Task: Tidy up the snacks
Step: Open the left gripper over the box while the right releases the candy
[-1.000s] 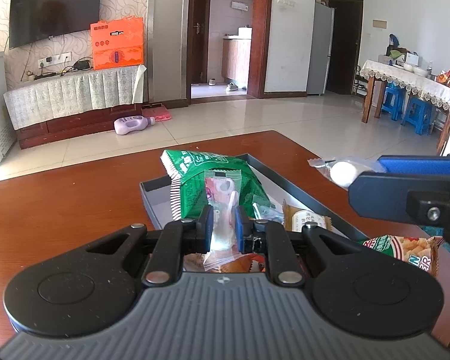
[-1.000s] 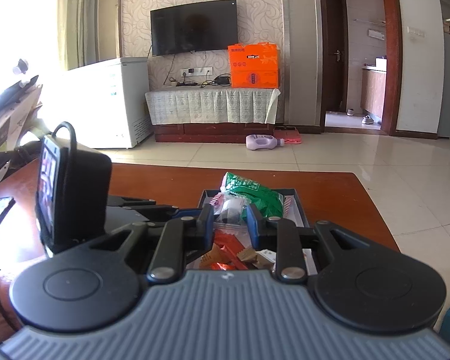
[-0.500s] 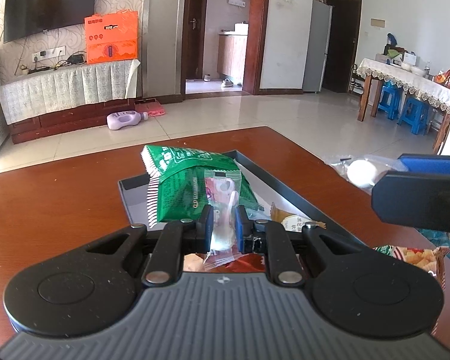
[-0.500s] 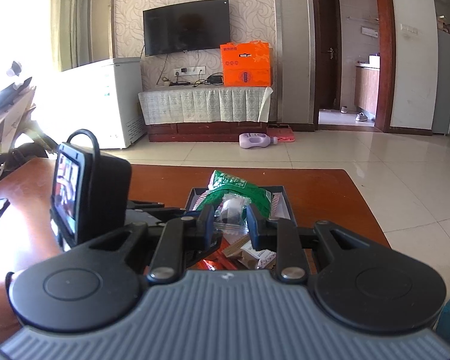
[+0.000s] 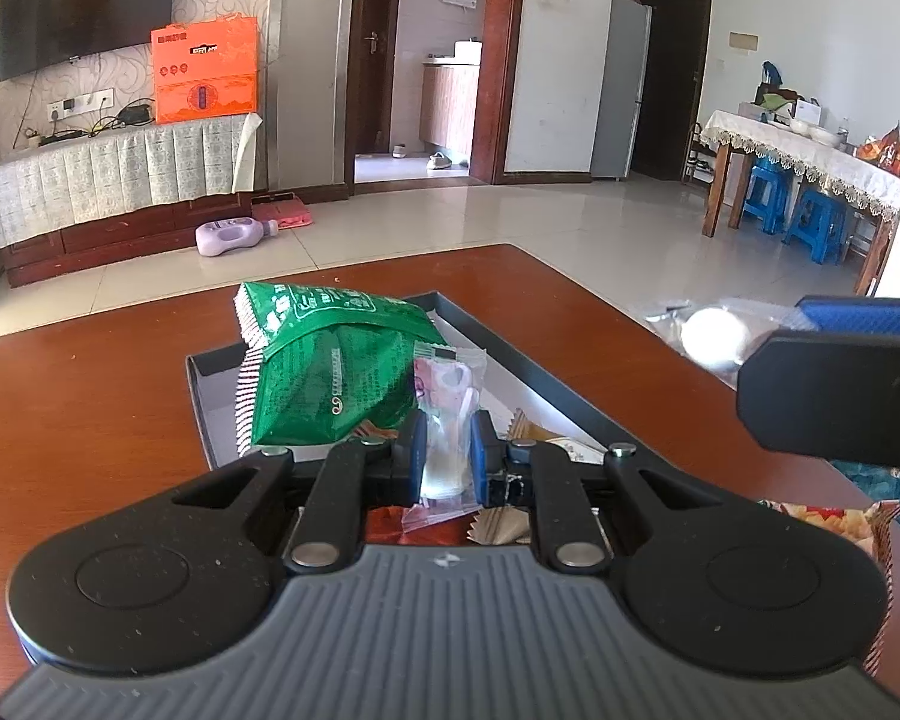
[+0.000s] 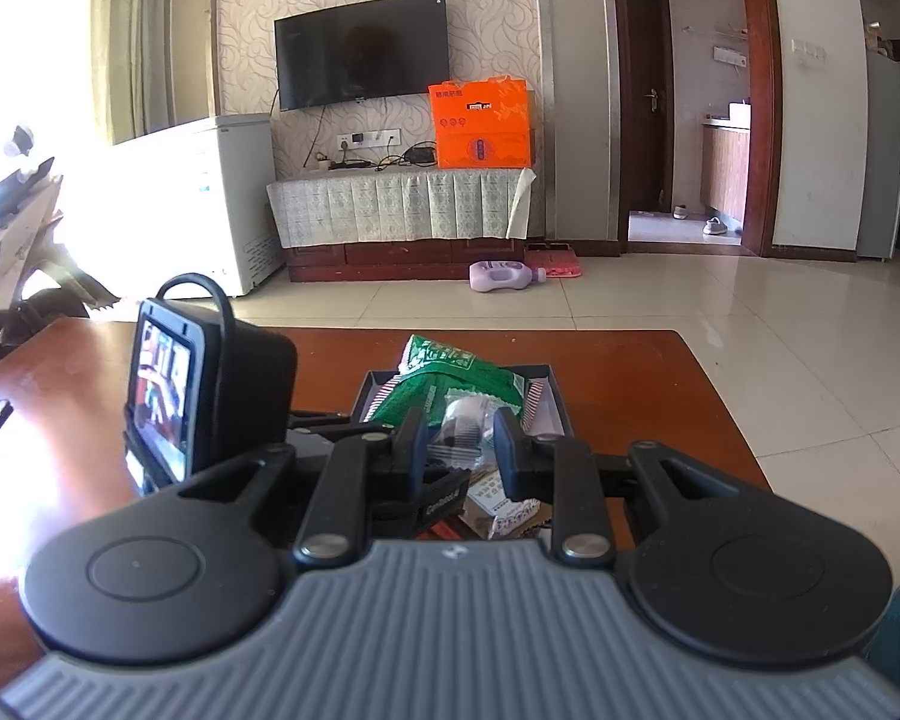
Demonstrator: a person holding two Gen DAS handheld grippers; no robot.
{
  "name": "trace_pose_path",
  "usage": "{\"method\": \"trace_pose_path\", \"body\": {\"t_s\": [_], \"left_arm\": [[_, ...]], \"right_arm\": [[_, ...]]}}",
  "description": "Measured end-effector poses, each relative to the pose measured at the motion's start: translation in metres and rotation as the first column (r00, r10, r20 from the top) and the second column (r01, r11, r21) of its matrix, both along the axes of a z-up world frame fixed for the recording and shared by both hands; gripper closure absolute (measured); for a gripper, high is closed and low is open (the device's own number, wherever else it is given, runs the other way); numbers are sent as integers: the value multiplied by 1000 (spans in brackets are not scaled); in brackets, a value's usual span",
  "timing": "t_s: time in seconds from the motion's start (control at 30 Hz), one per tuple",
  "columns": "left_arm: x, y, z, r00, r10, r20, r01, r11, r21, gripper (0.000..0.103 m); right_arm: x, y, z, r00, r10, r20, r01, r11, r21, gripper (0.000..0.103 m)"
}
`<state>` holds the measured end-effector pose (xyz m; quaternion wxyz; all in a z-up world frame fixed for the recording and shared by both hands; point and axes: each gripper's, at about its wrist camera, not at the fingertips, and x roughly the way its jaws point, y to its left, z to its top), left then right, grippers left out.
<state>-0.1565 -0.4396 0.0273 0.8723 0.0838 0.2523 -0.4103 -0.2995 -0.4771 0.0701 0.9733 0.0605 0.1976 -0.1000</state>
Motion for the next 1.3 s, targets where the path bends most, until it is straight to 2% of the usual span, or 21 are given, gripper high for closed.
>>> {"method": "trace_pose_path", "body": {"t_s": [0.27,0.4,0.67,0.83,1.1,1.3], "left_arm": [[1,-3,-3,1000,-2,5,2,1000,7,83],[2,-3,-3,1000,8,8,-8,1000,16,69],[-1,2,0,1000,1,21,-1,1000,16,57],[-4,5,1,999,10,41,-11,1000,21,38],[-7,19,4,998,-4,65,3,1000,26,28],[-18,32,5,996,-57,74,53,997,56,19]], "right_arm": [[4,-1,0,1000,3,-5,-3,1000,1,76],[4,-2,-1,1000,4,-6,-4,1000,3,76],[4,-2,-2,1000,7,-7,-7,1000,5,76],[5,-3,-3,1000,10,-11,-10,1000,7,76],[14,-6,-8,999,10,-33,-10,1000,17,76],[27,-3,-15,998,19,-61,-18,1000,16,76]]}}
